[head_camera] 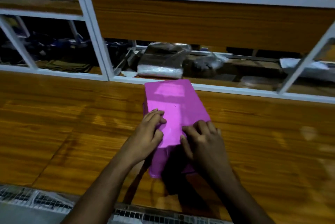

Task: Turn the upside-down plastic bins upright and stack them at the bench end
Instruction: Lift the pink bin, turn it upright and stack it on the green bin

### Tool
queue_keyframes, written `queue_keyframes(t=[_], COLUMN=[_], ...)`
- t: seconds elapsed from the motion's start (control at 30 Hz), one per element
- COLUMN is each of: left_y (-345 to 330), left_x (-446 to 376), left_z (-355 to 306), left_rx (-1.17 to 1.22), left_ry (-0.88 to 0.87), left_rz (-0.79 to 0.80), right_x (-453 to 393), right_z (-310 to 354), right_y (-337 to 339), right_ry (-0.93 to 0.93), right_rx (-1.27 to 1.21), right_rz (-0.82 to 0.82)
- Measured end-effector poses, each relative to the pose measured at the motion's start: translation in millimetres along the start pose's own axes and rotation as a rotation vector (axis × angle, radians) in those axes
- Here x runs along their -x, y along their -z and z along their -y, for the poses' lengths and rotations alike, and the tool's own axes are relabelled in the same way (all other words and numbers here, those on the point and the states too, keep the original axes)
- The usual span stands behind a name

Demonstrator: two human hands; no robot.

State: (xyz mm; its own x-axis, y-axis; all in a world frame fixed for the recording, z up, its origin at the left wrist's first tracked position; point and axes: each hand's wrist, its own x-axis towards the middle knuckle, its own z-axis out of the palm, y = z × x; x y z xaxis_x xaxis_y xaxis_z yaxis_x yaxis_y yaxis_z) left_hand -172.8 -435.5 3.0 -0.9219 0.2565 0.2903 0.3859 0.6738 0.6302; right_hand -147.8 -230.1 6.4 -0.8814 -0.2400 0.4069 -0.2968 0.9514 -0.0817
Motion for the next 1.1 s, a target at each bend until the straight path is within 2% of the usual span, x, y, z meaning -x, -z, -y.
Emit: queue_keyframes(t=[0.23,0.33,0.43,0.53,0.6,0.73,0.83,0.9,1.0,1.1], left_y=[-9,-5,-1,1,-1,-4,-4,-3,-3,1], left_x=[-13,-13,-19,-24,-27,-26,-24,-25,-32,-40], left_z=[-9,-12,-5,0,-5,-17,-27,-39,-57,-65], left_rx=[0.064,-0.019,-0.132,-0.159,-0.087,0.008,0.033,0.041,0.003,0.148], left_ry=[0.004,0.005,0.091,0.152,0.203,0.254,0.288,0.310,0.355,0.371], left_rz=[0.053,0.025,-0.095,-0.177,-0.193,-0.244,-0.215,-0.173,-0.039,0.085], right_x=[11,5,-3,-5,-5,-6,-17,-25,-33,-42], right_z=[-20,-37,-59,-71,-75,-71,-73,-70,-56,-45], right_y=[5,0,-7,-15,-22,-18,-1,19,45,48], right_ry=[0.057,0.036,-0.216,-0.613,-0.706,-0.695,-0.698,-0.615,-0.386,-0.215], right_rx=[-0.124,-0.273,-0.443,-0.852,-1.013,-1.054,-1.028,-0.942,-0.721,-0.577], right_rz=[-0.001,-0.082,-0.133,0.018,0.107,0.049,-0.012,-0.058,-0.130,-0.152])
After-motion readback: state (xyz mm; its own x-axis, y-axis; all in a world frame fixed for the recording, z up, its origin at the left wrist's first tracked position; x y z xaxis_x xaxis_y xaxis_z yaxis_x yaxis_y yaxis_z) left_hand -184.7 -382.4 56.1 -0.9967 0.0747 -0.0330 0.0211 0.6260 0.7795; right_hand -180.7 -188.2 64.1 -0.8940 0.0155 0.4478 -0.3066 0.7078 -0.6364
